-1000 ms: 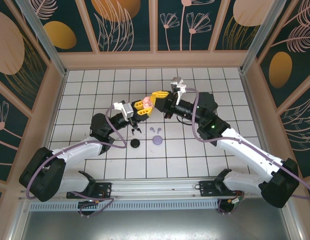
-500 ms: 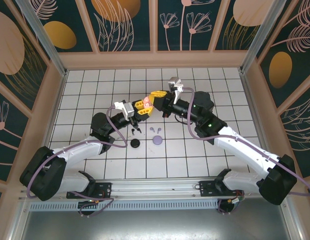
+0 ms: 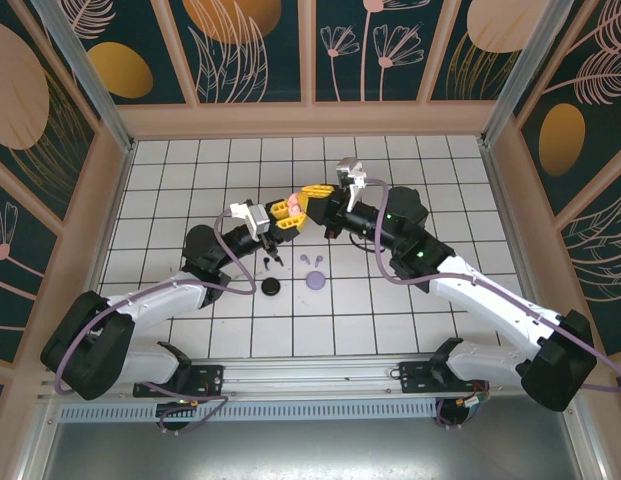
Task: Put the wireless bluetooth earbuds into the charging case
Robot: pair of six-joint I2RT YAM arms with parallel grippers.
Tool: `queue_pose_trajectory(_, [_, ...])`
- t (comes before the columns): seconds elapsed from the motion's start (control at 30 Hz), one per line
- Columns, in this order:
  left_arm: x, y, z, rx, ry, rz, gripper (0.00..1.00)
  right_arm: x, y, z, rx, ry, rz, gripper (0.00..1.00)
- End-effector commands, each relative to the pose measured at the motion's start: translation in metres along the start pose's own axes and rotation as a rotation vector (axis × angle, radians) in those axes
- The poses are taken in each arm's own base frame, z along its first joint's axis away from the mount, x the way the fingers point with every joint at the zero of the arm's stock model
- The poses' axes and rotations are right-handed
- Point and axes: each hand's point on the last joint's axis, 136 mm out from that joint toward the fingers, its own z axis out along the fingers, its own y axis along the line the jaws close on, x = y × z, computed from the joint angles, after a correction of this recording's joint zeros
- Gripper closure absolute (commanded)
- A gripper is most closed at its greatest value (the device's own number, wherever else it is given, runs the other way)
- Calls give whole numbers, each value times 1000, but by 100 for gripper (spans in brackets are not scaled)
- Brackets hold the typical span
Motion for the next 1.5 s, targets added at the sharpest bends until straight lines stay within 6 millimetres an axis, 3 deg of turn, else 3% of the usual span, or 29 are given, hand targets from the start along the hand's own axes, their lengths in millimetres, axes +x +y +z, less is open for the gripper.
queue_pose_trajectory(0.0, [-29, -1, 6, 9, -89, 36, 100, -5, 5, -3, 3, -27, -36, 90])
queue_pose_trajectory(0.3, [-29, 2, 6, -7, -88, 35, 100, -18, 7, -5, 20, -54, -60, 90])
queue_pose_trajectory(0.87, [-35, 4, 6, -20, -104, 46, 100, 34, -6, 4, 79, 72, -46, 90])
queue_pose_trajectory(1.2, [-38, 12, 5, -67, -118, 42, 100, 47, -16, -3, 134, 87, -28, 90])
queue_pose_trajectory(1.47, [-35, 14, 5, -75, -111, 37, 100, 52, -5, 6, 85, 136, -37, 89])
